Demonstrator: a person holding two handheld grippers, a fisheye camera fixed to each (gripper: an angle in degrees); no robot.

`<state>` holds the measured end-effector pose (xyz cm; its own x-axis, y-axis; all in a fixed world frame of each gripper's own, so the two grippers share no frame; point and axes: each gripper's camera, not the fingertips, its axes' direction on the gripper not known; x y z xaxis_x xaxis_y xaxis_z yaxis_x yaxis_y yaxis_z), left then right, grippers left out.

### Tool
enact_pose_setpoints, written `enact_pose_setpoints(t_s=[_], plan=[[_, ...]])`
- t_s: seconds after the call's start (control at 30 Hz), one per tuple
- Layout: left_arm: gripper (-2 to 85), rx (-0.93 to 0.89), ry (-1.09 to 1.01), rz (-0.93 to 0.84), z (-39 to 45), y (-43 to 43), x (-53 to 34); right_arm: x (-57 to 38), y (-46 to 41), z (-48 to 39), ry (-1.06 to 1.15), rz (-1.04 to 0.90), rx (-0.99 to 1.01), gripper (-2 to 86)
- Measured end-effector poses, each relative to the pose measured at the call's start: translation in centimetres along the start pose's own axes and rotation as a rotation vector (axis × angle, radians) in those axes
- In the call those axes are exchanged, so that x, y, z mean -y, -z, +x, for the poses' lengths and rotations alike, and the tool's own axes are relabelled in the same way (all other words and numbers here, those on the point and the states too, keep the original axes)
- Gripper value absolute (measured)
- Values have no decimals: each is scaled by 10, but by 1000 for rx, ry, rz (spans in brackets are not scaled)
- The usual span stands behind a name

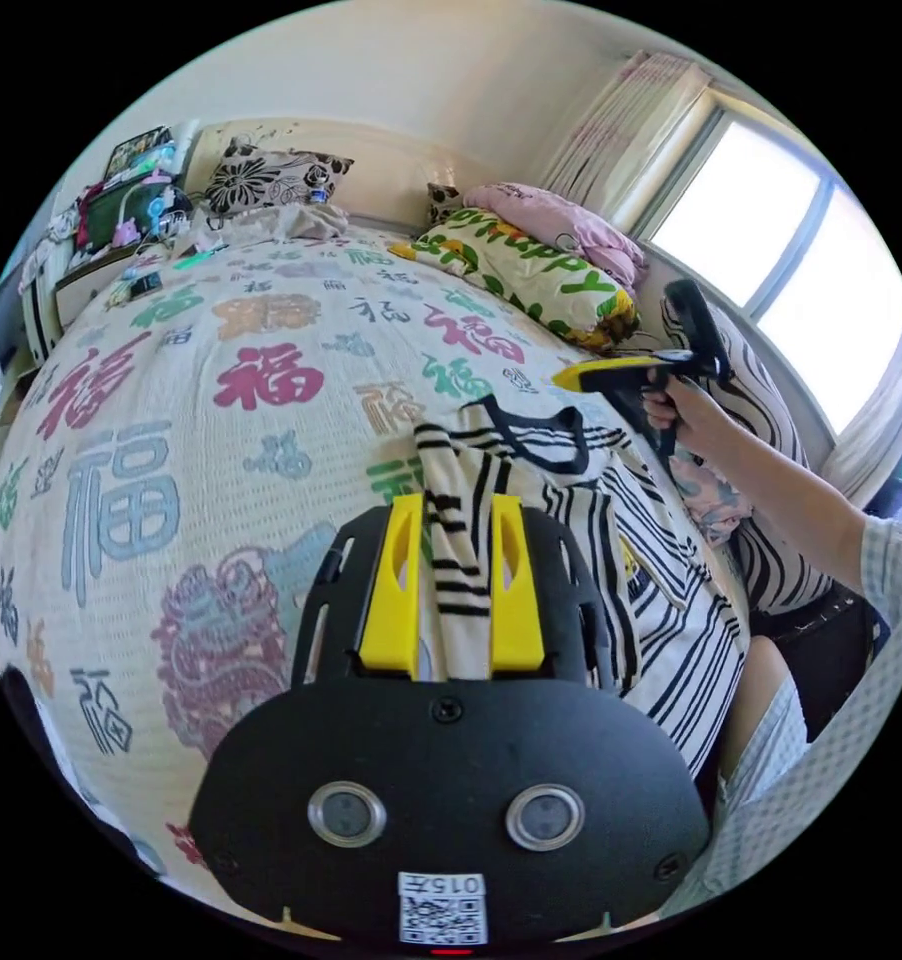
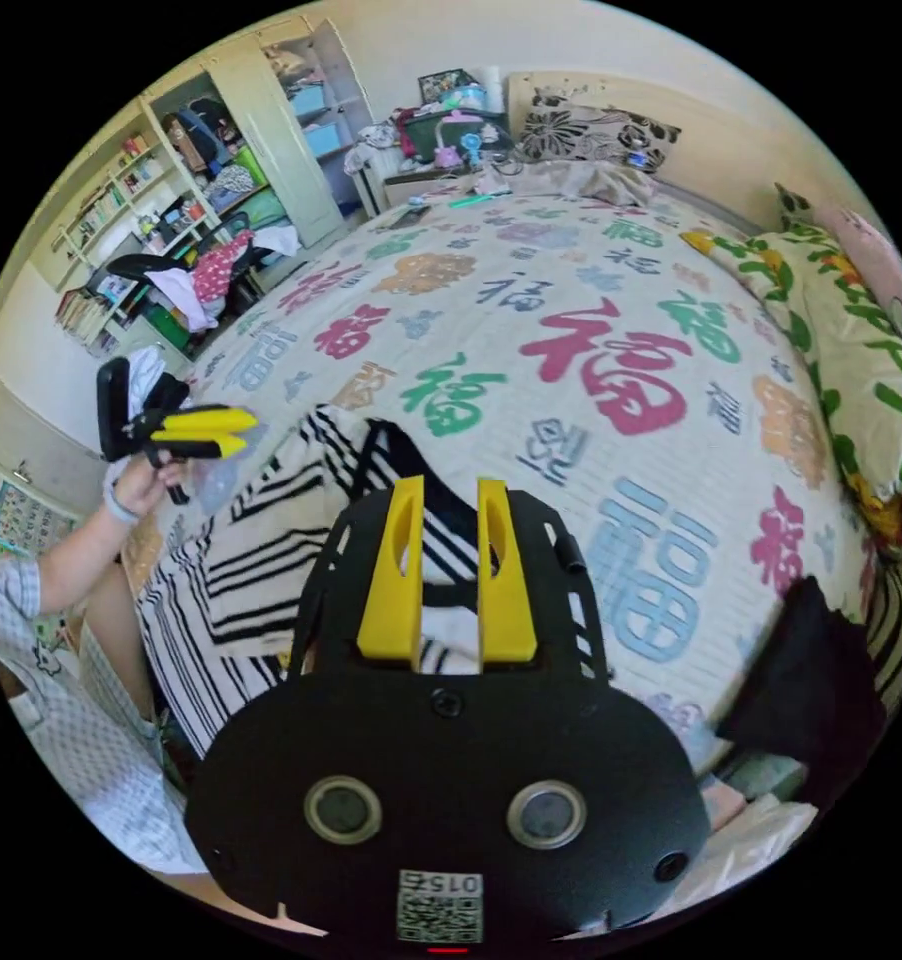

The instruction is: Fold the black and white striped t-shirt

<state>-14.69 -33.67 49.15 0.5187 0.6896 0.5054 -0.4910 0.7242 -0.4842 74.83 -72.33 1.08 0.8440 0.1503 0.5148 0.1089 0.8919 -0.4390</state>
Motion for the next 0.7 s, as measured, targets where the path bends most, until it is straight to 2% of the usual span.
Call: enact_pose_setpoints(t_s=[0.13, 0.23, 0.3, 0.37, 0.7], plan=[[106, -26, 3, -39, -21, -47, 61, -46, 44, 57, -125, -86, -199, 112], [82, -83, -10, -192, -20, -94, 85, -77, 51, 90, -240, -214, -123, 98], [42, -84, -30, -279, -12, -113, 90, -91, 51, 87, -207, -272, -59, 31], [17, -59, -68, -287, -7, -114, 95, -95, 58, 76, -134, -294, -95, 6], [-1, -6, -22, -201, -14, -94, 144, -77, 128, 71, -176, -256, -185, -9]])
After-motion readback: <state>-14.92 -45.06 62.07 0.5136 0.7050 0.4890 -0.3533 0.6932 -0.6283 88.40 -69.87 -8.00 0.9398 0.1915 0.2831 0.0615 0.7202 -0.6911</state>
